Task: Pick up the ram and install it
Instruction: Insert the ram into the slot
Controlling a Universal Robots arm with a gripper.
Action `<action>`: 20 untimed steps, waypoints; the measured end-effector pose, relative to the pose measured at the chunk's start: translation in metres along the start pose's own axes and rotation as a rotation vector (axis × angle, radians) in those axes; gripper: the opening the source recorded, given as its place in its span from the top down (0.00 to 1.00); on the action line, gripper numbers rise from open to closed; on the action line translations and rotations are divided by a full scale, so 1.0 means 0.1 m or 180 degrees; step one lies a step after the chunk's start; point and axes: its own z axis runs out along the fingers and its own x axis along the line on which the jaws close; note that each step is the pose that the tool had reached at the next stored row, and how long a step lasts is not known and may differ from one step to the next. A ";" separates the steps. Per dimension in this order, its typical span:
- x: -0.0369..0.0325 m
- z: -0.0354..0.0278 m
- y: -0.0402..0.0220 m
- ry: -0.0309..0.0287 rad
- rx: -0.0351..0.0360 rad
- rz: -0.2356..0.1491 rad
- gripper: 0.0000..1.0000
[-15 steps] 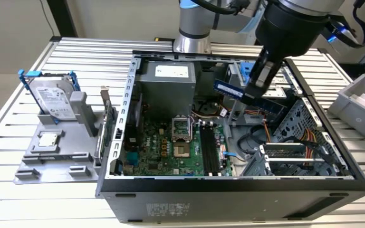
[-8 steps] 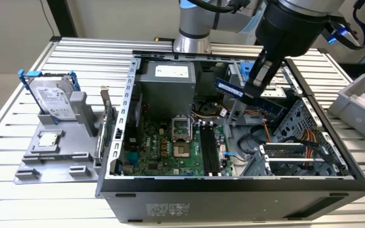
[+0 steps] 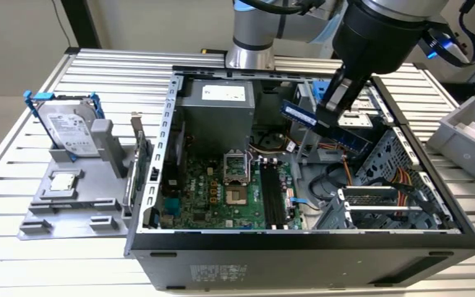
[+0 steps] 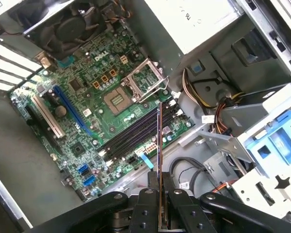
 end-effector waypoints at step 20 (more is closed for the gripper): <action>0.000 0.004 0.000 -0.0038 0.0005 0.0496 1.00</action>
